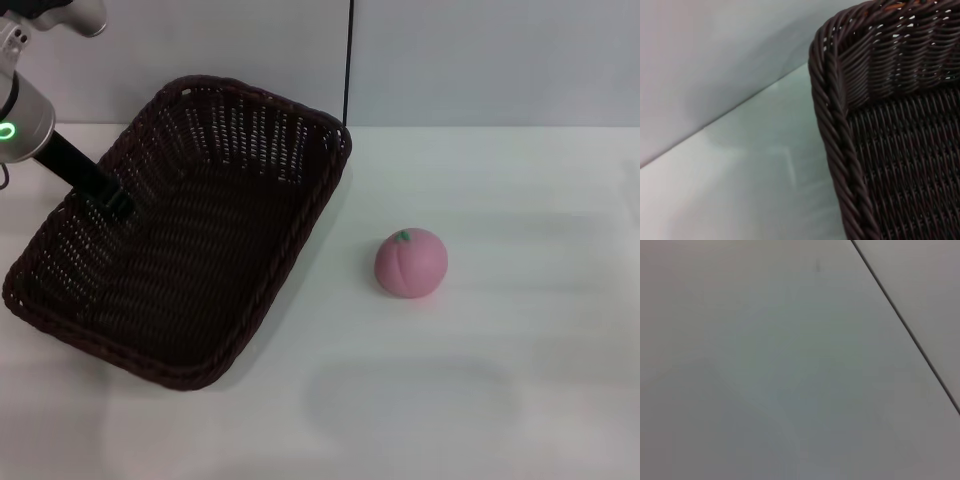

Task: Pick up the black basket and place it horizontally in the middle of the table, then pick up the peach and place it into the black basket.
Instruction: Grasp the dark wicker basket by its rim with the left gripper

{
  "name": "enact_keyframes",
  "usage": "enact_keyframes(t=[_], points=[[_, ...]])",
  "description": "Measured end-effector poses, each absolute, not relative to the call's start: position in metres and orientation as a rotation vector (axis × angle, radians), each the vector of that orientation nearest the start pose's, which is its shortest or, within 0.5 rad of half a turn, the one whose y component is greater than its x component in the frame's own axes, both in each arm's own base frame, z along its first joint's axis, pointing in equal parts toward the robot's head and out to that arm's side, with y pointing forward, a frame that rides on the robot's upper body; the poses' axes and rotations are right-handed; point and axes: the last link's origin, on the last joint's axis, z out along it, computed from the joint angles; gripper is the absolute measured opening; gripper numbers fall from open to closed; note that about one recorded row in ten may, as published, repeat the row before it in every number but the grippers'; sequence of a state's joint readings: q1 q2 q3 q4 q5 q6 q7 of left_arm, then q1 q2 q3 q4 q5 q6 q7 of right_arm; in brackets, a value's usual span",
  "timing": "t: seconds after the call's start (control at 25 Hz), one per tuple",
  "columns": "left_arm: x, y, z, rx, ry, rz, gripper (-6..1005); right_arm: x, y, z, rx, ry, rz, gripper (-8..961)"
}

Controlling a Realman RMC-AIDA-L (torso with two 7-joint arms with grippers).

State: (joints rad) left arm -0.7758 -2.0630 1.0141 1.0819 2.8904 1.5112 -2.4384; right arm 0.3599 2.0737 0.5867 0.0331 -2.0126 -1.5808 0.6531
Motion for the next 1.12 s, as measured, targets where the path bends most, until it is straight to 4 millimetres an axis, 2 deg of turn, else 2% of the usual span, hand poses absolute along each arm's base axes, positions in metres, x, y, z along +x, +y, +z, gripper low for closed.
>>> enact_keyframes(t=[0.12,0.16,0.36,0.48,0.56,0.64,0.68,0.72,0.84,0.88,0.92,0.96,1.04,1.08,1.12], points=[[-0.219,0.402,0.050,-2.370,-0.990,0.581,282,0.337,0.284,0.032,-1.402,0.663,1.197,701],[-0.211,0.403,0.054,-2.377,-0.922,0.586,249,0.337,0.284,0.032,-1.403,0.663,1.194,701],[-0.196,0.407,0.057,-2.407,-0.793,0.614,199,0.339,0.282,0.033,-1.394,0.664,1.187,701],[-0.180,0.410,0.060,-2.462,-0.591,0.655,195,0.341,0.282,0.035,-1.387,0.663,1.181,700],[-0.175,0.411,0.060,-2.476,-0.536,0.672,192,0.342,0.281,0.036,-1.387,0.659,1.177,700],[-0.162,0.413,0.062,-2.514,-0.374,0.715,189,0.344,0.280,0.037,-1.388,0.655,1.167,700],[-0.162,0.413,0.062,-2.514,-0.374,0.715,187,0.344,0.280,0.037,-1.388,0.655,1.167,700],[-0.156,0.413,0.062,-2.532,-0.293,0.735,186,0.345,0.280,0.038,-1.389,0.656,1.163,700],[-0.156,0.413,0.062,-2.532,-0.293,0.735,181,0.346,0.280,0.038,-1.390,0.657,1.155,700],[-0.144,0.411,0.060,-2.581,-0.048,0.813,180,0.347,0.279,0.038,-1.389,0.656,1.154,700],[-0.139,0.410,0.056,-2.605,0.061,0.857,174,0.347,0.279,0.038,-1.389,0.656,1.154,700],[-0.136,0.409,0.053,-2.622,0.125,0.882,168,0.347,0.278,0.039,-1.388,0.655,1.154,700],[-0.136,0.409,0.053,-2.622,0.125,0.882,155,0.347,0.276,0.039,-1.386,0.653,1.156,700],[-0.131,0.408,0.045,-2.660,0.236,0.924,149,0.347,0.275,0.039,-1.384,0.652,1.158,700],[-0.130,0.408,0.043,-2.669,0.258,0.934,148,0.347,0.275,0.039,-1.384,0.652,1.158,700]])
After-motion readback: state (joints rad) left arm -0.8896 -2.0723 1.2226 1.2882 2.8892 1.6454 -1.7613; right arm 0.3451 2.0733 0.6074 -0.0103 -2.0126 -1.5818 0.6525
